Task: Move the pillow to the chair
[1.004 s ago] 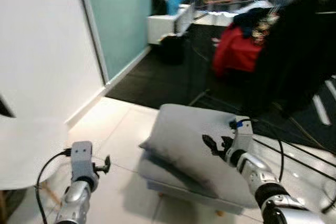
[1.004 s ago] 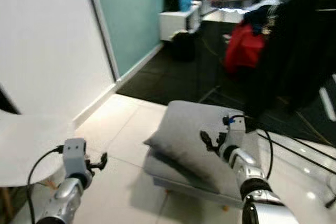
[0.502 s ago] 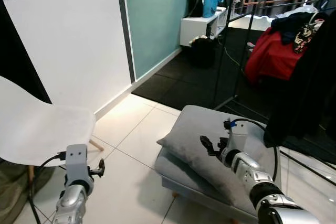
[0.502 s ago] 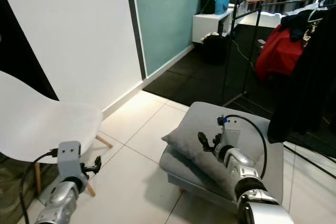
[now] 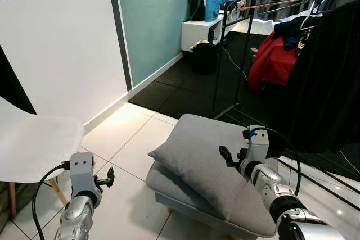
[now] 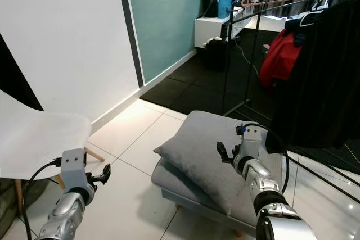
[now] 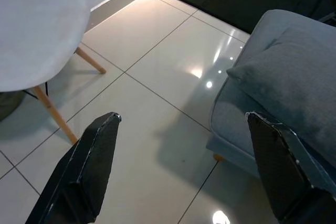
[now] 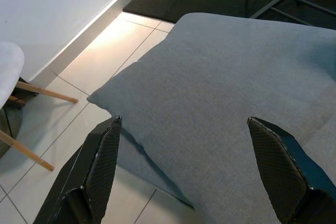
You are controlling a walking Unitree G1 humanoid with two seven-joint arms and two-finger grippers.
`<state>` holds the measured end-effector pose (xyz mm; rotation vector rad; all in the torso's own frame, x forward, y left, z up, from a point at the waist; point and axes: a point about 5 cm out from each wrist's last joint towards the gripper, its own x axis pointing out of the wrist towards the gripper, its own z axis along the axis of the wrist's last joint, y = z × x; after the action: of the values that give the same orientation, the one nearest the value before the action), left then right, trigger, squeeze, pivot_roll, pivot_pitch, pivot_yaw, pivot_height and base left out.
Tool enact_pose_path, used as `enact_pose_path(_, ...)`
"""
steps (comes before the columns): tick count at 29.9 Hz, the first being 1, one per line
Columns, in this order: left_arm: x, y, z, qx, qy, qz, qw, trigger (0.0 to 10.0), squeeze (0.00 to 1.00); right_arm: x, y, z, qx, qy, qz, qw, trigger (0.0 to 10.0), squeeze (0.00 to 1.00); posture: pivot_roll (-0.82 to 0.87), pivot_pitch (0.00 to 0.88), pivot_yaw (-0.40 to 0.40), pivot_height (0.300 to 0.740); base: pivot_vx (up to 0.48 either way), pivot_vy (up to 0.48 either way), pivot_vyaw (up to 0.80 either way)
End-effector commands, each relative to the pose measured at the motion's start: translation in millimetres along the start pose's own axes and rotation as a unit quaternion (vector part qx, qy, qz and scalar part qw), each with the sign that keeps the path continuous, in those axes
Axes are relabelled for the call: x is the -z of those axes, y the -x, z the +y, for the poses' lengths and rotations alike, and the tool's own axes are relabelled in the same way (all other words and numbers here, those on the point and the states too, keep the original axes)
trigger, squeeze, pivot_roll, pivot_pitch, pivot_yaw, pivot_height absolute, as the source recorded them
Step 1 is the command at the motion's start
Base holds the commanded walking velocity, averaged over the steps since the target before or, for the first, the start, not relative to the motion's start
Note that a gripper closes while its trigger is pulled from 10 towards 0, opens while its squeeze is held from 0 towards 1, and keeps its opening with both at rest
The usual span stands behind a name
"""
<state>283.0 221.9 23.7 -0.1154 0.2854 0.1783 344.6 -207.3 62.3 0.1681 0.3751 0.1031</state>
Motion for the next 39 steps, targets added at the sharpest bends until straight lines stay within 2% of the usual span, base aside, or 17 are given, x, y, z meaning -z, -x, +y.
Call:
enact_pose_path(1,3.3,2.2,1.9,0.001,0.018,0.008,1.000,10.0,0.00,3.7,-1.5,5.3,-0.005,0.008,0.010,1.000,10.0,0.00,-0.18,0.000,-0.032,0.740,0.000,-0.480,0.00)
enact_pose_path(5,3.7,0.1,-6.3,0.014,0.009,0.017,1.000,10.0,0.00,-0.6,-3.0,7.0,-0.008,0.012,0.007,1.000,10.0,0.00,-0.18,0.000,-0.035,0.740,0.000,-0.480,0.00)
enact_pose_path(10,3.7,-0.6,-9.2,0.007,0.015,0.015,1.000,10.0,0.00,-3.1,-3.5,7.3,-0.010,0.014,0.003,1.000,10.0,0.00,-0.19,0.000,-0.030,0.740,0.000,-0.288,0.00)
enact_pose_path(16,3.4,-0.4,-3.2,-0.011,0.007,0.012,1.000,10.0,0.00,-3.9,-2.6,5.2,-0.017,-0.006,0.003,1.000,10.0,0.00,-0.19,0.000,-0.028,0.740,0.000,0.000,0.00)
enact_pose_path(18,1.4,0.4,1.5,-0.015,0.007,0.006,1.000,10.0,0.00,-1.5,-2.8,4.9,-0.022,-0.016,0.026,0.999,10.0,0.00,-0.19,0.000,-0.026,0.735,0.000,0.000,0.00)
enact_pose_path(23,-1.0,0.3,3.1,-0.017,0.006,0.000,1.000,10.0,0.00,-1.3,-2.5,2.5,-0.014,-0.026,0.033,0.999,10.0,0.00,-0.18,0.000,-0.028,0.720,0.000,0.000,0.00)
enact_pose_path(32,-18.1,-1.3,12.2,-0.024,-0.018,-0.038,0.999,10.0,0.00,-11.0,-0.9,-9.4,0.007,-0.072,0.021,0.997,10.0,0.00,-0.18,0.003,-0.023,0.685,0.000,0.000,0.00)
enact_pose_path(35,-29.3,-2.8,18.5,-0.027,-0.012,-0.057,0.998,10.0,0.00,-16.0,1.0,-16.9,0.014,-0.122,0.015,0.992,10.0,0.00,-0.18,0.029,-0.024,0.670,0.000,0.000,0.00)
enact_pose_path(36,-29.3,-2.8,18.5,-0.027,-0.012,-0.057,0.998,10.0,0.00,-16.0,1.0,-16.9,0.014,-0.122,0.015,0.992,10.0,0.00,-0.18,0.029,-0.024,0.670,0.000,0.000,0.00)
enact_pose_path(39,-33.8,-1.5,22.6,-0.028,-0.011,-0.064,0.998,10.0,0.00,-14.4,4.0,-23.6,0.018,-0.168,0.013,0.985,10.0,0.00,-0.17,0.021,-0.020,0.655,0.000,0.000,0.00)
